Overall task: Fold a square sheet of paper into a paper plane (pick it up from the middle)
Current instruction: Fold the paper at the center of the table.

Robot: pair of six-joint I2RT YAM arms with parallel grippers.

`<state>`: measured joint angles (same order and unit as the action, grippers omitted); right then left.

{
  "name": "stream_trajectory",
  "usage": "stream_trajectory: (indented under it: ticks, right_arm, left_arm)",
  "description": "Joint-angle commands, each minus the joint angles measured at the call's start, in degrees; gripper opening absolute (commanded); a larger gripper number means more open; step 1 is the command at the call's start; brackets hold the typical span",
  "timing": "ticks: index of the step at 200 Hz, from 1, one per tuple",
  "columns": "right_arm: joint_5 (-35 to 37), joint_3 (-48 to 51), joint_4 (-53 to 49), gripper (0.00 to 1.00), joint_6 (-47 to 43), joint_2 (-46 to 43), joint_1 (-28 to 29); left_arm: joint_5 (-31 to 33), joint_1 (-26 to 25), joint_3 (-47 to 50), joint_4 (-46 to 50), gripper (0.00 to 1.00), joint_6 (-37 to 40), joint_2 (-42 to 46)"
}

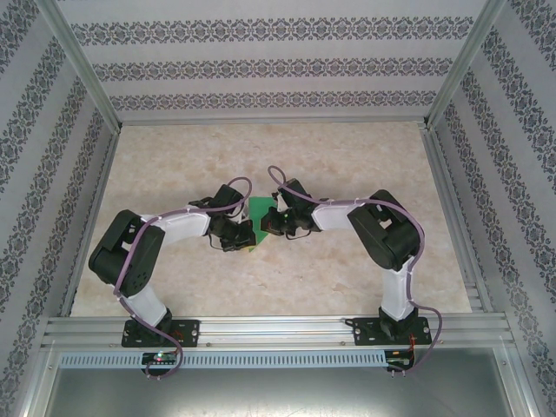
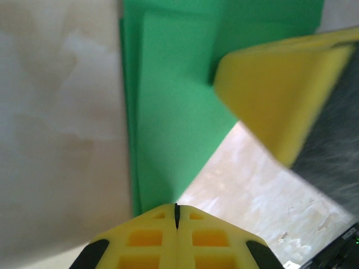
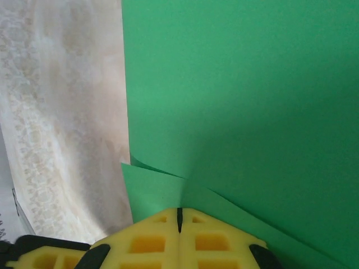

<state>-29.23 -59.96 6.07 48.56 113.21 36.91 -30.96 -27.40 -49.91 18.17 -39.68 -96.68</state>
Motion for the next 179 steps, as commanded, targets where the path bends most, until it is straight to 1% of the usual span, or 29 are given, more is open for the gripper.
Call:
stream_trajectory:
  ticks: [1, 31, 55, 72, 81, 90, 100, 109, 126, 149, 179]
  right_arm:
    - [0.7, -1.0, -1.2, 0.0, 0.7, 1.1, 0.1]
    - [1.9, -0.2, -2.2, 0.0, 0.3, 1.1, 0.1]
    - [2.5, -0.3, -2.8, 0.0, 0.5, 1.6, 0.1]
    - [3.3, -0.5, -3.7, 0.0, 0.4, 1.8, 0.1]
    - [3.4, -0.4, -3.9, 0.0, 0.3, 1.7, 0.2]
    - [3.4, -0.4, -4.0, 0.0, 0.2, 1.8, 0.2]
    - [3.3, -0.4, -4.0, 0.0, 0.4, 2.1, 0.3]
    - [3.0, -0.4, -4.0, 0.0, 0.5, 2.3, 0.3]
    - [3.5, -0.4, -4.7, 0.0, 0.5, 2.3, 0.5]
    - [3.7, -0.3, -5.6, 0.0, 0.4, 2.7, 0.5]
    - [4.4, -0.1, -6.3, 0.0, 0.5, 2.8, 0.6]
  left_arm:
    - [0.5, -0.9, 1.3, -0.3, 0.02, -0.3, -0.5]
    - [0.8, -1.1, 1.7, 0.5, 0.02, 0.2, -1.2]
    - [2.4, -1.1, 1.2, 3.2, 0.01, 1.1, -1.4]
    - [3.3, -1.1, 1.0, 5.4, 0.01, 1.6, 0.1]
    - [2.8, -1.1, 1.2, 4.1, 0.01, 0.8, 2.0]
    - [1.0, -1.1, 1.0, 0.9, 0.01, -0.3, 3.7]
    - [-0.4, -1.2, 0.2, -2.0, 0.02, -1.4, 4.3]
    - [0.1, -1.4, -0.8, -3.4, 0.02, -1.5, 3.9]
    - [1.8, -1.5, -2.4, -2.7, 0.02, -1.2, 1.4]
    - [1.5, -1.6, -2.5, -3.4, 0.01, -1.3, -1.6]
    - [1.4, -1.7, -1.8, -3.6, 0.01, -1.2, -3.2]
